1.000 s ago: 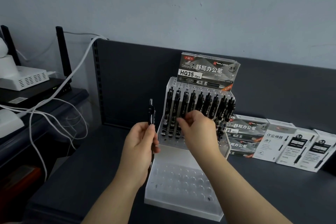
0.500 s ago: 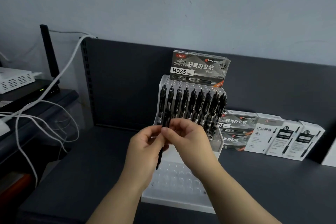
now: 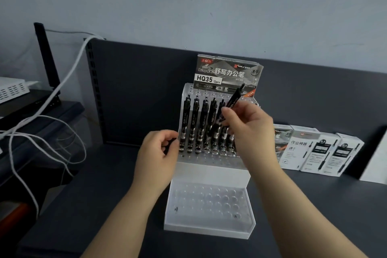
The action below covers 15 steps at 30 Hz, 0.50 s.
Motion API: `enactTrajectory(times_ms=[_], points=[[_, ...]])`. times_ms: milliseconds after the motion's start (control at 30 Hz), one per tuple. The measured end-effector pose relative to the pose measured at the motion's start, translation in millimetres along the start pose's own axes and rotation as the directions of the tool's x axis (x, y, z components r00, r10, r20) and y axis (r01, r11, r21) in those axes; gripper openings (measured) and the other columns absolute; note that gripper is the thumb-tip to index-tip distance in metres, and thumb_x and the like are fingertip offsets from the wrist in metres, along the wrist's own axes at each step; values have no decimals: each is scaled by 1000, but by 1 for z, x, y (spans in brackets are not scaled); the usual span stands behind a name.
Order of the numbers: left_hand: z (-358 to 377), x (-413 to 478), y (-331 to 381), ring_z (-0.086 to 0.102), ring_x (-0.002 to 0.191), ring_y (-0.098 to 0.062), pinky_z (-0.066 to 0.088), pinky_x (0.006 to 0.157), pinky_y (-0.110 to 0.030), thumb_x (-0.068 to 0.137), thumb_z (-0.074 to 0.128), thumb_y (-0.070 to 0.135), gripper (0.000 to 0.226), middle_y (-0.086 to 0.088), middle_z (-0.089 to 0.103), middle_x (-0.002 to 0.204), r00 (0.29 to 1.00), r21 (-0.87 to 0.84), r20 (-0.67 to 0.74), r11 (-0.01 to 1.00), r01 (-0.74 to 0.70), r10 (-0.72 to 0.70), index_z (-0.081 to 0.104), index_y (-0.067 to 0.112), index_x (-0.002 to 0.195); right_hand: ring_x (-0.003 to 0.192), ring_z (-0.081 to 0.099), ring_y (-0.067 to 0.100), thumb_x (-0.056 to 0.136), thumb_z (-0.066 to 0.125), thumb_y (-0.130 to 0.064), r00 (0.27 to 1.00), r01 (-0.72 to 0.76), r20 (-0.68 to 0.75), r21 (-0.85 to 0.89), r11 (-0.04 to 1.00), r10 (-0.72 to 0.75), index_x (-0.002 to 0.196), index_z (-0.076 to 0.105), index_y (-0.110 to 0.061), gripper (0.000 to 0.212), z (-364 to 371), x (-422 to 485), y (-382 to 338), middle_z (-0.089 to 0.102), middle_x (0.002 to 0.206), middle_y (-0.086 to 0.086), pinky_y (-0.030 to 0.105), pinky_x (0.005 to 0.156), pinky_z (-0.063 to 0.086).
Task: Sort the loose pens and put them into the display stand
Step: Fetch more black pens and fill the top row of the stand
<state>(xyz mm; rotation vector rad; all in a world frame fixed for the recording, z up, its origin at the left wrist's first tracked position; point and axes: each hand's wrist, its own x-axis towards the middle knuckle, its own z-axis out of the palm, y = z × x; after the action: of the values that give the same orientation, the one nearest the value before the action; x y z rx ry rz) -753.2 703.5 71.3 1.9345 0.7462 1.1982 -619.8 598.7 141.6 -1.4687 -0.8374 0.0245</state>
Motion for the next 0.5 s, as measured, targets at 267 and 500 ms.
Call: enactTrajectory(times_ms=[267, 500], points=[[18, 5, -17, 56, 77, -12, 46, 65, -19, 89, 60, 14, 14, -2, 60, 91, 975, -161, 77, 963, 218, -208, 56, 21, 100, 73, 58, 6, 89, 62, -30, 998, 36, 68, -408, 912, -8, 110, 63, -14, 27, 15, 3, 17, 60, 79, -12, 19, 66, 45], [23, 13, -23, 55, 86, -22, 47, 79, -39, 90, 58, 16, 17, -11, 59, 99, 907, -358, 215, 834, 419, -363, 56, 24, 105, 55, 52, 13, 92, 55, -32, 987, 73, 158, -644, 762, 38, 81, 55, -15, 20, 20, 4, 24, 55, 58, -4, 26, 50, 40]])
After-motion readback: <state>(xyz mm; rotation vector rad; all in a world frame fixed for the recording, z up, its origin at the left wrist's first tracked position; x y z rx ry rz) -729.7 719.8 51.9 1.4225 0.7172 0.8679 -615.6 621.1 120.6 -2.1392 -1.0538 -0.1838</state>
